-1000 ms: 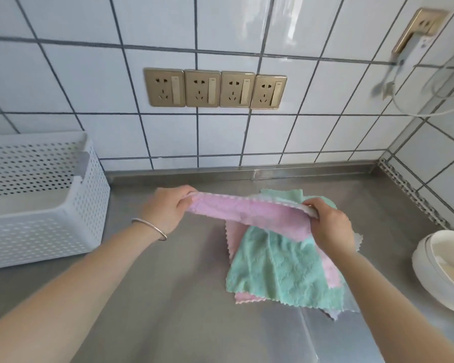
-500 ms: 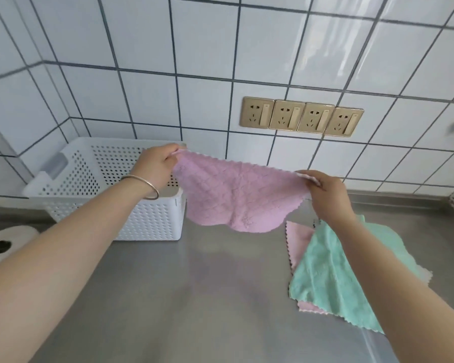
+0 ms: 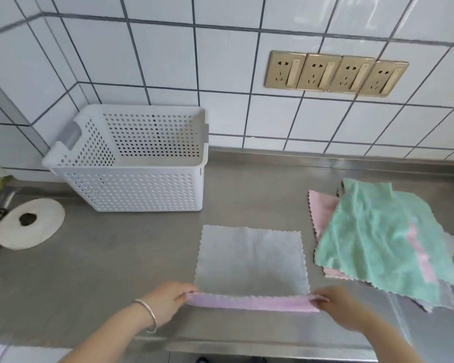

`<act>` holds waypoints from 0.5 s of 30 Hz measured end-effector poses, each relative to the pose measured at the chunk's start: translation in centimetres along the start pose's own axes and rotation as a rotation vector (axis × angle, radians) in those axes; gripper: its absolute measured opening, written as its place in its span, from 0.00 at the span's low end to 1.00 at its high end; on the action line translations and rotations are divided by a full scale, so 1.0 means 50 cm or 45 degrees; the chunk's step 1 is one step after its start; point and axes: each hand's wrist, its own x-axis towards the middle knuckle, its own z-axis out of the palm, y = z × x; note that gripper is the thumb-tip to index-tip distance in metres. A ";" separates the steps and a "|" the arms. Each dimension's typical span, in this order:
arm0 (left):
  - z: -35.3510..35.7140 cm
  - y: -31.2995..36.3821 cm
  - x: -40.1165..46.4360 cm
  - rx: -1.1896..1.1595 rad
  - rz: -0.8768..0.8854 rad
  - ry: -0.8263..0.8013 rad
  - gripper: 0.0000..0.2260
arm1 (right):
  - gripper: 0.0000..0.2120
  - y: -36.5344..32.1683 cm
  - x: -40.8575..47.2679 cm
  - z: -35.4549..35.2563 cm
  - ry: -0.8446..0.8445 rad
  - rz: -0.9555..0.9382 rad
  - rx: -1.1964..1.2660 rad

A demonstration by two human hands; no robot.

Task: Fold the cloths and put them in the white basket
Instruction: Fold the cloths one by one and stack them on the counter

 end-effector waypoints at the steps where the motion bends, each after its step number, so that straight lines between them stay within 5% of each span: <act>1: 0.013 -0.008 0.004 0.008 -0.028 -0.046 0.11 | 0.25 0.008 0.003 0.012 -0.066 0.035 -0.025; 8: 0.009 -0.019 0.045 -0.018 -0.136 -0.217 0.12 | 0.16 0.023 0.014 0.006 -0.239 0.144 -0.092; 15: -0.045 0.011 0.159 -0.317 -0.264 0.250 0.09 | 0.14 -0.019 0.101 -0.032 0.137 0.179 0.243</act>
